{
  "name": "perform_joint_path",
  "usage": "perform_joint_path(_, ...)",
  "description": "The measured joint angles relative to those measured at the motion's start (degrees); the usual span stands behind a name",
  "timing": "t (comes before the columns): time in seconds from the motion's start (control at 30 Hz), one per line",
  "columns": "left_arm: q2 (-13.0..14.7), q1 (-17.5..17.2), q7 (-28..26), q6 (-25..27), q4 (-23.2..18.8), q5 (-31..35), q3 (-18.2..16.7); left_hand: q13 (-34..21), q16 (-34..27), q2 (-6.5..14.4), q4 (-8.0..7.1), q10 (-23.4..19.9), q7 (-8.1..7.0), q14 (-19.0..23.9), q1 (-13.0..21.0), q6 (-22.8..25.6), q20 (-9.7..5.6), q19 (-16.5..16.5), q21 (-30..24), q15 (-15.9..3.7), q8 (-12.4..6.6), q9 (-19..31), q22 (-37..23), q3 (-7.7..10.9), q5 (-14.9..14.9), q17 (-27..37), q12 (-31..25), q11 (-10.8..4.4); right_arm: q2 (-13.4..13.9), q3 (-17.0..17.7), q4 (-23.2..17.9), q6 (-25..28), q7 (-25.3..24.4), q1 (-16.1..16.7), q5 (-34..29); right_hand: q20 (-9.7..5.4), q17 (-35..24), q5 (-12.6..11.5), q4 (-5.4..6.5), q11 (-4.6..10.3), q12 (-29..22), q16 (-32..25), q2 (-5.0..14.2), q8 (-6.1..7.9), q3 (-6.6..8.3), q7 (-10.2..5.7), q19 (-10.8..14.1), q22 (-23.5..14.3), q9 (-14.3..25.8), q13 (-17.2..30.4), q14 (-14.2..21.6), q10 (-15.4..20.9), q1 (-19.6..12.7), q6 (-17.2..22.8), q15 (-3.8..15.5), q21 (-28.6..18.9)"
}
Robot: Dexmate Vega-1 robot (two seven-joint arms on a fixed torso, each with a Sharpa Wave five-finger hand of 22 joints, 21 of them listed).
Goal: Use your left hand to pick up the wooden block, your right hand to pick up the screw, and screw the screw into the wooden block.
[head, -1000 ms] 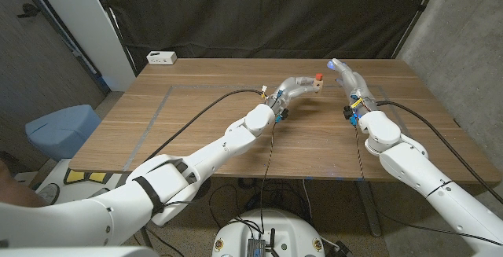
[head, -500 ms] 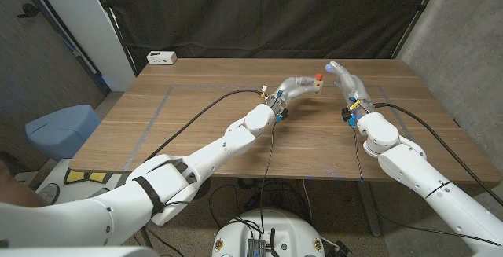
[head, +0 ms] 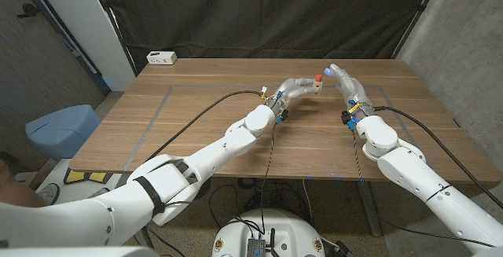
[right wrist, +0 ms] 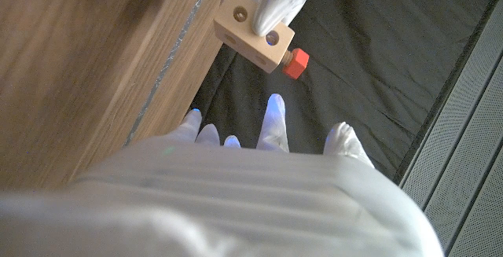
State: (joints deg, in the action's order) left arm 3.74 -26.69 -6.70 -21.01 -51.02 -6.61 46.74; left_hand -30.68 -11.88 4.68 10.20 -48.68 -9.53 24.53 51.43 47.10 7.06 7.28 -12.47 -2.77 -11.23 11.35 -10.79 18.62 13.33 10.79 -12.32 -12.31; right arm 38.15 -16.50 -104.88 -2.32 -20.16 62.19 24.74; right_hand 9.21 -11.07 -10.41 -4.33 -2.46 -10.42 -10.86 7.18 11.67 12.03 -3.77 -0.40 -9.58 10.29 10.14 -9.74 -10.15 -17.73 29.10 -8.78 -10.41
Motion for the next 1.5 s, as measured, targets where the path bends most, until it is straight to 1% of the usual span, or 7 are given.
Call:
perform_joint_path(0.53,-0.31,0.22,-0.34,0.07,0.59,-0.04,0.04,0.0,0.0,0.0,0.0,0.0,0.0,0.0,0.01,0.0,0.0,0.0,0.0,0.0,0.0,-0.01,0.0,0.0,0.1,0.0,0.0,0.0,-0.12,-0.13,-0.48,0.4,-0.51,0.8,0.0,0.61,0.0,0.0,-0.18,0.0,-0.4,-0.45,-0.08,0.22,0.18,0.57,1.24,0.0,0.0,0.0,0.0,0.0,0.53,2.47,0.0,-0.44)
perform_joint_path(0.6,-0.31,0.22,-0.36,0.07,0.59,-0.04,0.06,0.0,0.0,-0.14,0.0,0.0,0.0,0.0,0.16,0.0,-0.32,-0.32,0.0,0.0,0.0,-0.01,0.0,0.0,0.1,0.0,0.0,0.0,-0.13,-0.14,-0.48,0.41,-0.48,0.81,0.05,0.77,0.01,0.0,-0.18,0.0,-0.4,-0.45,-0.08,0.22,0.18,0.48,1.4,0.0,0.0,0.0,0.0,0.0,0.53,2.95,-0.01,-0.44)
perform_joint_path(0.67,-0.31,0.22,-0.38,0.07,0.57,-0.04,0.06,0.0,0.0,0.0,0.0,0.0,0.0,0.0,0.3,0.0,-0.32,-0.32,0.0,0.0,0.0,-0.01,0.0,0.0,0.1,0.0,0.0,0.0,-0.15,-0.23,-0.48,0.4,-0.35,0.83,0.15,0.93,0.01,0.0,-0.18,0.0,-0.4,-0.45,-0.08,0.66,0.18,0.48,1.55,0.0,0.21,0.01,0.0,0.0,0.53,2.95,-0.01,-0.44)
perform_joint_path(1.03,-0.21,-0.03,-0.52,0.31,-0.09,-0.02,0.1,0.0,-0.25,0.02,0.0,0.0,0.0,0.0,0.28,0.0,-0.32,-0.32,0.0,0.0,0.0,-0.03,0.0,0.0,0.07,0.0,0.0,0.0,-0.18,-0.5,-0.28,0.12,0.28,0.88,0.56,1.02,0.01,0.0,-0.18,0.0,-0.61,-0.45,-0.07,0.66,0.18,0.92,2.25,0.0,0.26,0.01,0.0,0.01,0.53,4.19,-0.01,-0.44)
perform_joint_path(1.13,-0.17,-0.1,-0.56,0.47,-0.26,-0.01,0.12,0.0,-0.25,0.02,0.0,0.0,0.0,0.0,0.27,0.0,-0.32,-0.32,0.0,0.0,0.0,-0.04,0.0,0.0,-0.05,0.0,0.0,0.0,-0.19,-0.52,-0.23,-0.04,0.34,0.91,0.63,1.03,0.01,0.0,-0.42,0.02,-0.61,-0.45,-0.07,0.66,0.42,0.99,2.25,0.0,0.26,0.01,0.0,0.03,0.53,4.29,-0.01,-0.89)
perform_joint_path(1.23,-0.14,-0.21,-0.58,0.67,-0.4,-0.01,0.13,0.0,-0.25,0.02,0.0,0.0,0.0,0.0,0.26,0.0,-0.32,-0.32,0.0,0.0,0.0,-0.05,0.0,0.0,-0.08,0.0,0.0,0.0,-0.2,-0.52,-0.17,-0.25,0.4,0.99,0.67,0.72,0.01,0.0,-0.42,0.32,-0.84,-0.46,0.15,0.66,0.42,1.0,2.55,0.0,0.26,0.01,0.0,0.33,0.76,4.9,-0.01,-0.89)
perform_joint_path(1.5,-0.13,-0.29,-0.58,0.81,-0.51,-0.01,0.17,0.0,-0.25,0.03,0.0,0.0,0.0,0.0,0.25,0.0,-0.32,-0.32,0.0,0.0,0.0,-0.02,0.0,0.0,-0.14,0.0,0.0,0.0,-0.21,-0.52,-0.14,-0.74,0.42,1.21,0.71,1.15,0.14,0.0,-0.52,0.43,-0.84,-0.89,0.15,0.66,0.52,0.9,3.0,0.0,0.26,0.01,0.0,0.41,0.75,5.81,-0.01,-0.89)
